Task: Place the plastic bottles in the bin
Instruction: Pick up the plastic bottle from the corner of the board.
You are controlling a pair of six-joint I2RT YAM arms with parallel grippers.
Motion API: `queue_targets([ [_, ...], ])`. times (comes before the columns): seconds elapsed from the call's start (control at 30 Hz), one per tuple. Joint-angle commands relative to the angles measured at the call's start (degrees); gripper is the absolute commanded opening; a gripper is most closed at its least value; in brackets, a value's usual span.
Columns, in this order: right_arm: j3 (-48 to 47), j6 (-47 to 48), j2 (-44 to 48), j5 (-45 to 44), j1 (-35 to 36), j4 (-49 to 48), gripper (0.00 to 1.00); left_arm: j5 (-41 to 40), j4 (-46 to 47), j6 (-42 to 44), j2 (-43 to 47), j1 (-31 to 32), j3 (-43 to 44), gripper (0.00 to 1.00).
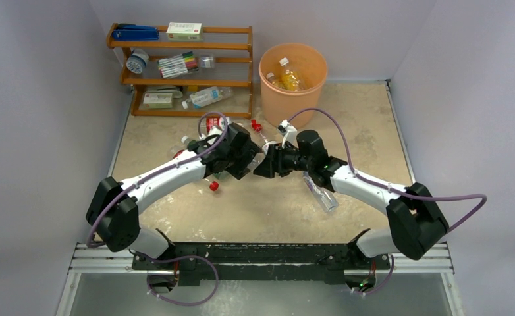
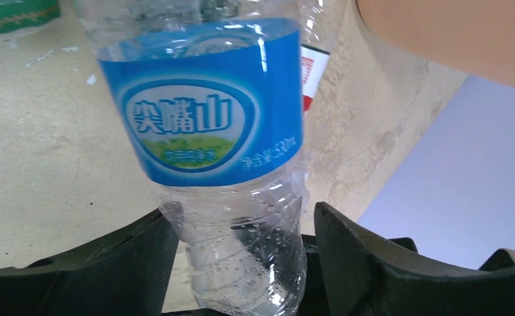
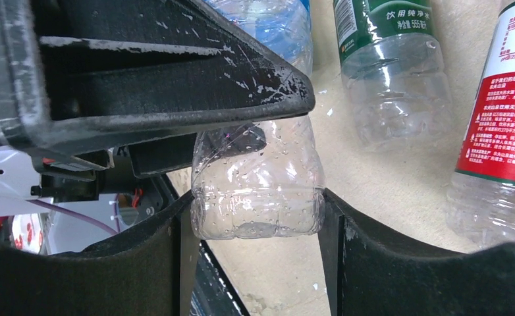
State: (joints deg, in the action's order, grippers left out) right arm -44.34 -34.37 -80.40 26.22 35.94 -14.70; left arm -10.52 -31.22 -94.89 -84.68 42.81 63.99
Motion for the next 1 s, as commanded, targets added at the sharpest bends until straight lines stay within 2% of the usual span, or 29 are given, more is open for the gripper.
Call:
queue_targets([
  [0.0,-0.4,0.1,3.7,0.4,0.4,0.3,0.47,-0.1,7.8,9.2,4.0,0.8,-0.3,0.76],
  [0.2,-2.3,0.6,5.7,-2.8,0.3,3.7,0.46,-3.7,24.4,15.9,16.1,1.7,-8.9,0.89],
  [0.33,-4.9,1.9,7.0,-5.2,0.1,6.8,0.46,-8.6,23.0,19.3,23.3,1.8,-10.1,0.89],
  [0.5,-9.7,4.5,7.8,-6.8,-2.7,12.3,0.46,-11.2,18.3,23.0,27.3,1.8,-8.4,0.89],
  [0.67,-16.2,7.5,9.2,-5.0,-9.6,17.0,0.46,-11.1,17.9,23.6,30.5,1.8,-11.2,0.9],
  [0.77,-21.5,9.3,9.2,-3.7,-14.2,19.9,0.47,-9.8,22.5,23.1,33.7,1.8,-15.5,0.9],
  [0.97,-32.2,12.2,5.4,-3.1,-21.4,23.9,0.48,-9.7,24.5,22.7,37.2,1.8,-20.2,0.9],
])
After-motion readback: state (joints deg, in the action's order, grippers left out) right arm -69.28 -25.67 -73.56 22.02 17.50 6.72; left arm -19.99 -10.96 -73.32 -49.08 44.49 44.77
